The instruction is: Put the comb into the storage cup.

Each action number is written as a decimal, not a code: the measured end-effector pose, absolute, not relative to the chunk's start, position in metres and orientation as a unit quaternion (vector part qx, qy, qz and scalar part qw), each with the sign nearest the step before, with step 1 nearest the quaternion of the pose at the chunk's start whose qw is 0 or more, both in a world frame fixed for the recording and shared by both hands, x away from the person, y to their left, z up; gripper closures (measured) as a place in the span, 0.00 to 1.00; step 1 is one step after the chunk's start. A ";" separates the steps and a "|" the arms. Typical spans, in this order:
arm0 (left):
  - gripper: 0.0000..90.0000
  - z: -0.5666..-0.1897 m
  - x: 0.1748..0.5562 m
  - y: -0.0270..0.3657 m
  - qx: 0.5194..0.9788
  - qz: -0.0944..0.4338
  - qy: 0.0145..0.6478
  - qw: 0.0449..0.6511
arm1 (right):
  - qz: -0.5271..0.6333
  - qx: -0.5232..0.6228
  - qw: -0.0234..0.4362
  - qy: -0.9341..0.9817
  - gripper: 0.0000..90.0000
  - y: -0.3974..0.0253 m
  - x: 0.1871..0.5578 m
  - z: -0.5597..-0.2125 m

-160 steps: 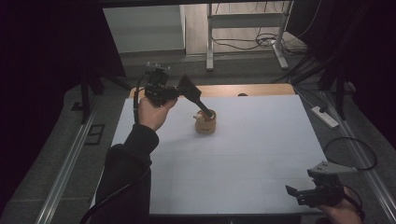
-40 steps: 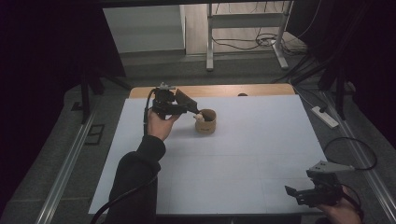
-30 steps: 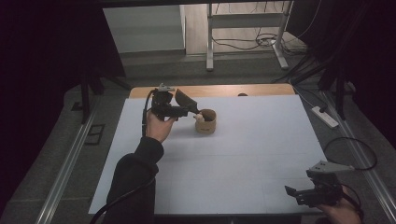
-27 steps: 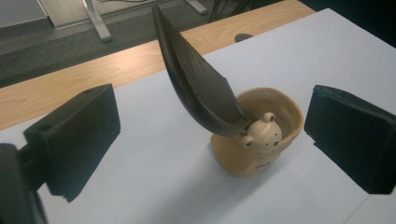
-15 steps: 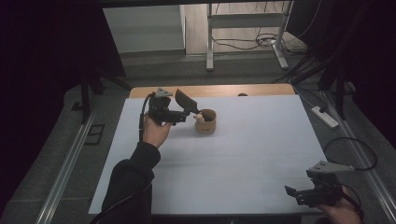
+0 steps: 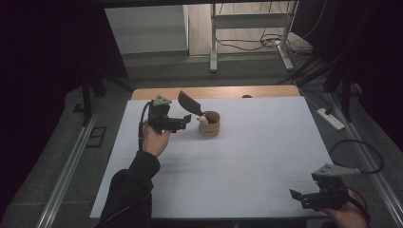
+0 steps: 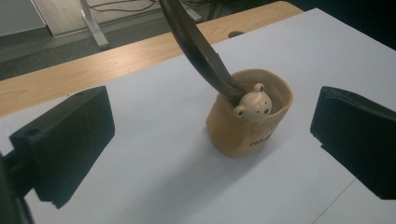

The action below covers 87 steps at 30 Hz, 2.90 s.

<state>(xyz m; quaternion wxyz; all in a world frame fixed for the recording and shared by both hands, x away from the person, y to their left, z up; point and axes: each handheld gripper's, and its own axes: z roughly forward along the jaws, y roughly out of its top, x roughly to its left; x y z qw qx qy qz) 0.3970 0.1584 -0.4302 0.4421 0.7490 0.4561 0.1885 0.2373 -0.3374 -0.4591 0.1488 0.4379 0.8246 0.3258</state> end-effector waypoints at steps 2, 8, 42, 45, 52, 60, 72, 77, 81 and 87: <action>0.00 -0.431 0.395 0.159 0.749 0.187 0.454 0.444 | 0.325 0.438 0.149 0.825 0.00 -0.337 0.237 -0.459; 0.00 -0.431 0.391 0.159 0.750 0.182 0.443 0.456 | 0.325 0.437 0.150 0.825 0.00 -0.337 0.237 -0.459; 0.01 -0.439 0.372 0.162 0.760 0.155 0.402 0.487 | 0.329 0.431 0.149 0.827 0.00 -0.337 0.236 -0.459; 0.00 -0.440 0.369 0.164 0.757 0.154 0.406 0.488 | 0.329 0.430 0.149 0.827 0.00 -0.337 0.236 -0.458; 0.00 -0.441 0.363 0.165 0.759 0.150 0.410 0.482 | 0.330 0.429 0.149 0.827 0.00 -0.336 0.235 -0.458; 0.00 -0.440 0.355 0.164 0.764 0.150 0.408 0.478 | 0.331 0.425 0.149 0.829 0.00 -0.336 0.235 -0.458; 0.00 -0.439 0.343 0.163 0.770 0.154 0.408 0.465 | 0.333 0.421 0.150 0.831 0.00 -0.336 0.234 -0.458; 0.00 -0.439 0.336 0.165 0.769 0.156 0.410 0.464 | 0.333 0.420 0.151 0.831 0.00 -0.336 0.234 -0.458; 0.00 -0.440 0.331 0.166 0.770 0.162 0.412 0.460 | 0.332 0.419 0.151 0.831 0.00 -0.335 0.234 -0.458; 0.00 -0.440 0.324 0.167 0.770 0.159 0.415 0.458 | 0.333 0.420 0.153 0.830 0.00 -0.336 0.234 -0.458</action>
